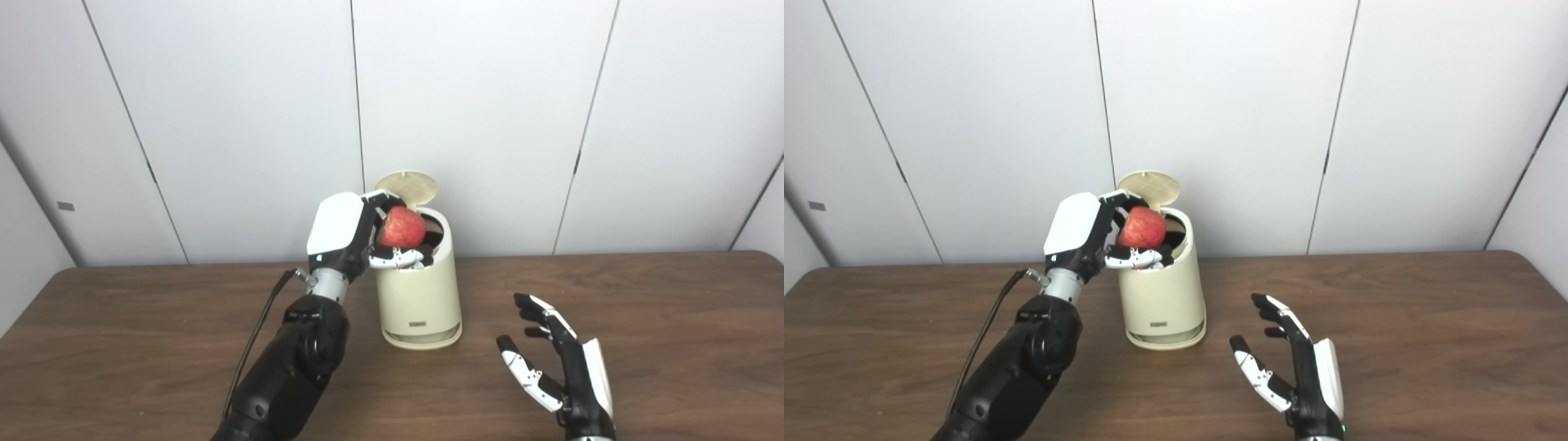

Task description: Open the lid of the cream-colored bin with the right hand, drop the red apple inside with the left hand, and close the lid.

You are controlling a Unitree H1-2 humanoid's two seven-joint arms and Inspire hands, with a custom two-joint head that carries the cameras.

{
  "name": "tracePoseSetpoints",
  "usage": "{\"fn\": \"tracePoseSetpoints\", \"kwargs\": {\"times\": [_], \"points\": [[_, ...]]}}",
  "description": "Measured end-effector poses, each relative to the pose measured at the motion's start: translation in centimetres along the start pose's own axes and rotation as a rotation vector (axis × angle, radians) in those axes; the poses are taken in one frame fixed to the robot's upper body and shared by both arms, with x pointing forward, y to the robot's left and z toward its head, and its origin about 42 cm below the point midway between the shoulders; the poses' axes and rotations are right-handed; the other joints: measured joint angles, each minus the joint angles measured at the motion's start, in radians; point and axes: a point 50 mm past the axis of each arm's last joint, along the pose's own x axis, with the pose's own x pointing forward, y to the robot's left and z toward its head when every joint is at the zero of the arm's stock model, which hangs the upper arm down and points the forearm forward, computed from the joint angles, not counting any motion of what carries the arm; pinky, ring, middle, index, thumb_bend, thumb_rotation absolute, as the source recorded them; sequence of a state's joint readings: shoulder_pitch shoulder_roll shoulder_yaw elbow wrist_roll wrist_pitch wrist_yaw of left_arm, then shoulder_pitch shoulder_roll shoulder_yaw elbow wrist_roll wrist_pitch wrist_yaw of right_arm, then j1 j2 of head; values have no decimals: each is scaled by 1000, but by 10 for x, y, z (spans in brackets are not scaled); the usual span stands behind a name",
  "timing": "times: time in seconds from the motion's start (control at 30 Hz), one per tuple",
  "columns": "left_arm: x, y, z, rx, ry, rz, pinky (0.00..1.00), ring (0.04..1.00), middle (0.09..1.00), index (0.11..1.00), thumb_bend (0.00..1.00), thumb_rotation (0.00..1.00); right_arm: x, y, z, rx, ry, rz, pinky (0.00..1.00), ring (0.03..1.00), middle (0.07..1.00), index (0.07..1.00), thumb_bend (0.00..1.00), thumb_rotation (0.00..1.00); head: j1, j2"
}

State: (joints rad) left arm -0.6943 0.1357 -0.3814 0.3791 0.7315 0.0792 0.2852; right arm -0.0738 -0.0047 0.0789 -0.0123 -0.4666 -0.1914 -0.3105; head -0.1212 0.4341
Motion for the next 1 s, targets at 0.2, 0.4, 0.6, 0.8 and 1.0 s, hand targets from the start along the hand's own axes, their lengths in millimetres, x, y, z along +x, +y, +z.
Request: {"fn": "tracePoseSetpoints", "kwargs": {"times": [0.2,0.4,0.6,0.8,1.0], "points": [[-17,-3,6,20,-7,8,527,632,690,707,1000,194,0,0,0,0,0,0,668,766,784,773,186,408,3,0],[-25,-4,11,74,-43,28,484,590,656,702,1000,199,0,0,0,0,1,1,658,762,782,772,187,415,0,0],[-27,-5,11,90,-51,32,476,589,661,700,1000,213,0,1,0,1,0,2,661,765,786,775,185,442,0,0],[-28,-6,11,100,-56,31,477,587,660,705,1000,216,0,1,0,1,-1,3,661,764,783,773,185,443,3,2],[-28,-6,11,109,-56,31,476,589,663,702,1000,218,0,1,0,1,-1,4,663,766,784,774,189,450,2,2]]}}
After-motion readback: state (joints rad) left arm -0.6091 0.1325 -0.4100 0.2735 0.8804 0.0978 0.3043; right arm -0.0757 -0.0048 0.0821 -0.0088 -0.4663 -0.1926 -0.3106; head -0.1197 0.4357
